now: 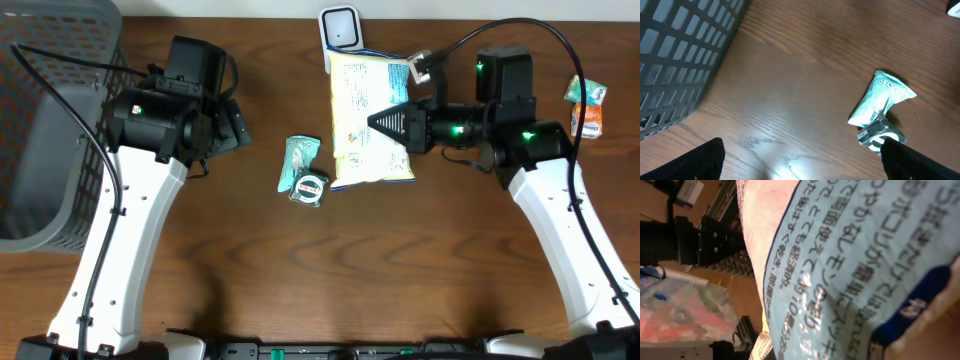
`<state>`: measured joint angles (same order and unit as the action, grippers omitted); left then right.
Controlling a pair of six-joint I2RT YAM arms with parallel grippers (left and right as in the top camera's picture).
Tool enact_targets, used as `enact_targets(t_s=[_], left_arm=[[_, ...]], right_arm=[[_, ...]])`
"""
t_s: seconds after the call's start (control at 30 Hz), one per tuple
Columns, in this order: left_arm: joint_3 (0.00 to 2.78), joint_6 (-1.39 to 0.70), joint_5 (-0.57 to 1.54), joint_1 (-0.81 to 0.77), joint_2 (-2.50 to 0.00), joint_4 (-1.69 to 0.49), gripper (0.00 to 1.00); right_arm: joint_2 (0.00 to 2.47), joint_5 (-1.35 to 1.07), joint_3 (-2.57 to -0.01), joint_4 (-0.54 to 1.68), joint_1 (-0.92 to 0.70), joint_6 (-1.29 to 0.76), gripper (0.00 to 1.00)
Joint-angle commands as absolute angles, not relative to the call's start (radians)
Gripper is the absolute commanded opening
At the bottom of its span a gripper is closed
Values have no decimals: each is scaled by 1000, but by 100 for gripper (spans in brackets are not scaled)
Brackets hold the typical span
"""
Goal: Scan the item barcode
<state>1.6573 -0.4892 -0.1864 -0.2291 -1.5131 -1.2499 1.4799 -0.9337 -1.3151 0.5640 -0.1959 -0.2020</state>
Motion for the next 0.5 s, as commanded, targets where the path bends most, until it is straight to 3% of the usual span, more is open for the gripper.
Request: enact_targets(t_s=[0.0,0.27,0.47], left_arm=[[1666,-479,-199,-226,-1516,-1253,98],[1666,-479,-199,-226,-1516,-1253,98],[1666,-479,-199,-226,-1516,-1253,98]], right_arm=[[1458,-872,-1330,577,-205,-192,1],[1467,-76,-1308,738,-266,-175,1],[1529,532,-1235,741,-334,-175,1]])
